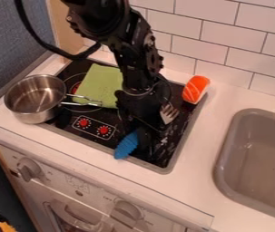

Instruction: Put the blue fork on top of the green cloth

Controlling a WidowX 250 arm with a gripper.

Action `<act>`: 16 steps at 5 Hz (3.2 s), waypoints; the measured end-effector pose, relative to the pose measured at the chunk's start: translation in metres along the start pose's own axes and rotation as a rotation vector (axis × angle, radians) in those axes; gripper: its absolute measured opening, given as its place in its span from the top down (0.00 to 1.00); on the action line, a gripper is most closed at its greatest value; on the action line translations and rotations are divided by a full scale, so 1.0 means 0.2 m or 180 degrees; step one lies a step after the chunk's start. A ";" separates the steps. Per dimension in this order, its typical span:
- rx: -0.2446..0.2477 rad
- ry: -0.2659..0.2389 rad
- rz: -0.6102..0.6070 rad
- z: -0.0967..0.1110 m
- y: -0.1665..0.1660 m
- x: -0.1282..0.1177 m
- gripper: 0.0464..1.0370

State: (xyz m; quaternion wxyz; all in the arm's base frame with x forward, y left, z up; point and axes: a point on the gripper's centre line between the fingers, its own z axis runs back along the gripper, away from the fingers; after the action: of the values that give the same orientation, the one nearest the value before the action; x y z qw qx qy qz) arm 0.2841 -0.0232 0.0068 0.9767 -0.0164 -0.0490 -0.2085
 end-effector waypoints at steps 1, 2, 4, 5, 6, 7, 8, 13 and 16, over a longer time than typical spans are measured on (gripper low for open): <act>-0.0045 0.0002 0.0151 0.05 -0.11 0.04 0.63; -0.0002 -0.0142 0.0410 0.15 -0.11 0.10 0.63; 0.0176 -0.0429 0.1115 0.36 -0.06 0.20 0.63; 0.0193 -0.0554 0.1702 0.44 0.01 0.25 0.63; 0.0326 -0.0632 0.2149 0.53 0.10 0.30 0.63; 0.0244 -0.0765 0.2552 0.57 0.23 0.30 0.63; 0.0267 -0.0685 0.2906 0.51 0.34 0.29 0.63; 0.0430 -0.0286 0.3144 0.14 0.63 0.28 0.63; 0.0454 -0.0051 0.3183 0.07 0.66 0.19 0.24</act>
State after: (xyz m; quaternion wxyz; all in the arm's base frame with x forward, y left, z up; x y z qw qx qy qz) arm 0.3709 0.0820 0.0231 0.9553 0.0272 -0.0568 0.2889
